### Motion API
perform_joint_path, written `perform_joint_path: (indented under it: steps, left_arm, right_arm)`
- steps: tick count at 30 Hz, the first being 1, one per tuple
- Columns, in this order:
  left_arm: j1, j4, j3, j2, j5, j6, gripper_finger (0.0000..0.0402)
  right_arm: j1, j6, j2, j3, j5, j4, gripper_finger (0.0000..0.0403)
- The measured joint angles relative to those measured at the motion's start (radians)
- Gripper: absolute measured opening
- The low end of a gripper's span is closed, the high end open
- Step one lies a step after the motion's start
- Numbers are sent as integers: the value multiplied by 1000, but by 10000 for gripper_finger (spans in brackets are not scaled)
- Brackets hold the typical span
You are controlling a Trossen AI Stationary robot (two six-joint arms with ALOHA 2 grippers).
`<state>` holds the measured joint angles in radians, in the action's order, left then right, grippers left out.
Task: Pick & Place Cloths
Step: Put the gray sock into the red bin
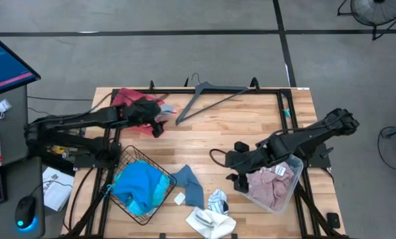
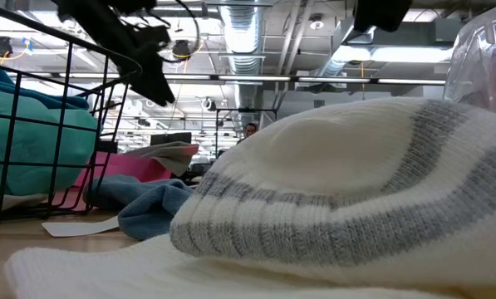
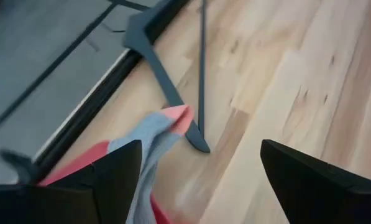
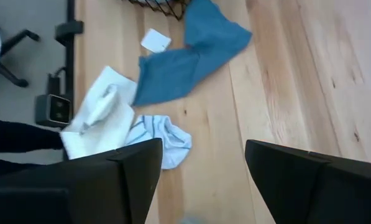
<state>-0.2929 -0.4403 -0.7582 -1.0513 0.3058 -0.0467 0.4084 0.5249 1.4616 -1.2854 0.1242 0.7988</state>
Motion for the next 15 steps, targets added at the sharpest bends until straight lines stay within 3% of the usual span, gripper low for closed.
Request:
perform_joint_path:
  steps: [7,12,15]
  left_arm:
    - [7,40,0,-204,12,92,340]
    - [5,49,0,-298,195,126,343]
    - [-3,53,1,-319,245,125,342]
  right_arm:
    - [5,9,32,0,-49,1,226]
    - [2,26,31,0,-48,-18,225]
    - [2,26,31,0,-48,-33,225]
